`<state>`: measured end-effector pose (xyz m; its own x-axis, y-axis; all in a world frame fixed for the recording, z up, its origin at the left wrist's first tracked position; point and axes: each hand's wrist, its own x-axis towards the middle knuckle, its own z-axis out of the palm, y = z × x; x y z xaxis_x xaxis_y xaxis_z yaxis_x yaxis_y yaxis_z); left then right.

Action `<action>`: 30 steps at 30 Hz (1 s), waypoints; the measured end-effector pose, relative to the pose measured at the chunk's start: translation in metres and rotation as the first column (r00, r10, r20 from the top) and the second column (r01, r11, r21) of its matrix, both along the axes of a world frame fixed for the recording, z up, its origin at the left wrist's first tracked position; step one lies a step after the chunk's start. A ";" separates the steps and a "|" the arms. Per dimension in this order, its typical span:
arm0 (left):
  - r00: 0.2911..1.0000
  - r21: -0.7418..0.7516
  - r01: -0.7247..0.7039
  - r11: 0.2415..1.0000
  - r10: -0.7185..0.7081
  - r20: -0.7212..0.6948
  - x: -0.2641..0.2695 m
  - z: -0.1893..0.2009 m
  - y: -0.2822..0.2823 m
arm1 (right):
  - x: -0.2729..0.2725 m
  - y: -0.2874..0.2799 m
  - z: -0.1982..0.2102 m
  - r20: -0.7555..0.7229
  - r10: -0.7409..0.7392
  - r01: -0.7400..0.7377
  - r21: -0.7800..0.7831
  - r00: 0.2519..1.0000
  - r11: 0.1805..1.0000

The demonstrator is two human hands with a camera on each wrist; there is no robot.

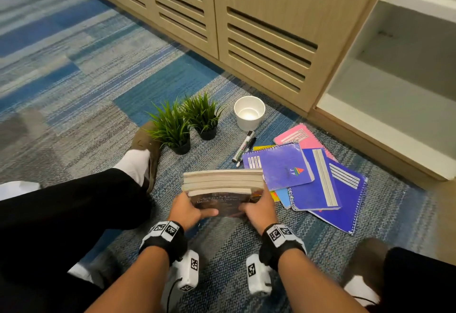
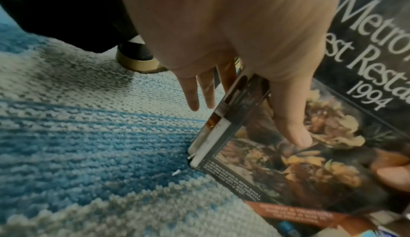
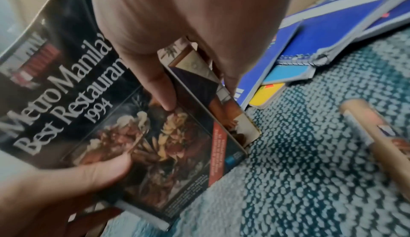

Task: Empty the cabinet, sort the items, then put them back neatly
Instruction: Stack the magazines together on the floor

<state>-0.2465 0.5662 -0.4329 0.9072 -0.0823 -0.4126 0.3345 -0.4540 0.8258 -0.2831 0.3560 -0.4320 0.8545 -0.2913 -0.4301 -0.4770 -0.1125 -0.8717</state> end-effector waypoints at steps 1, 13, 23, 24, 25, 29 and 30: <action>1.000 0.022 0.024 0.999 -0.024 0.001 -0.001 0.003 0.000 | 0.001 -0.001 0.000 0.000 0.009 -0.009 -0.004 1.000 1.000; 0.997 0.089 0.063 0.994 -0.066 0.038 -0.014 -0.015 0.009 | -0.011 -0.015 -0.025 0.048 0.193 -0.189 -0.078 0.980 0.979; 0.994 0.199 0.072 0.977 -0.087 0.064 -0.020 -0.034 0.016 | -0.015 -0.020 -0.029 0.062 0.259 -0.254 -0.078 0.964 0.964; 0.995 0.185 0.070 0.980 -0.083 0.061 -0.020 -0.035 0.016 | -0.015 -0.021 -0.028 0.058 0.258 -0.253 -0.074 0.964 0.965; 0.995 0.182 0.069 0.981 -0.080 0.054 -0.021 -0.037 0.016 | -0.015 -0.021 -0.029 0.059 0.259 -0.254 -0.073 0.964 0.964; 0.999 0.151 0.036 0.988 -0.041 0.033 -0.020 -0.047 0.018 | -0.016 -0.023 -0.027 0.058 0.281 -0.274 -0.108 0.958 0.956; 0.999 0.140 0.035 0.990 -0.040 0.032 -0.020 -0.050 0.020 | -0.017 -0.023 -0.027 0.057 0.296 -0.288 -0.118 0.954 0.950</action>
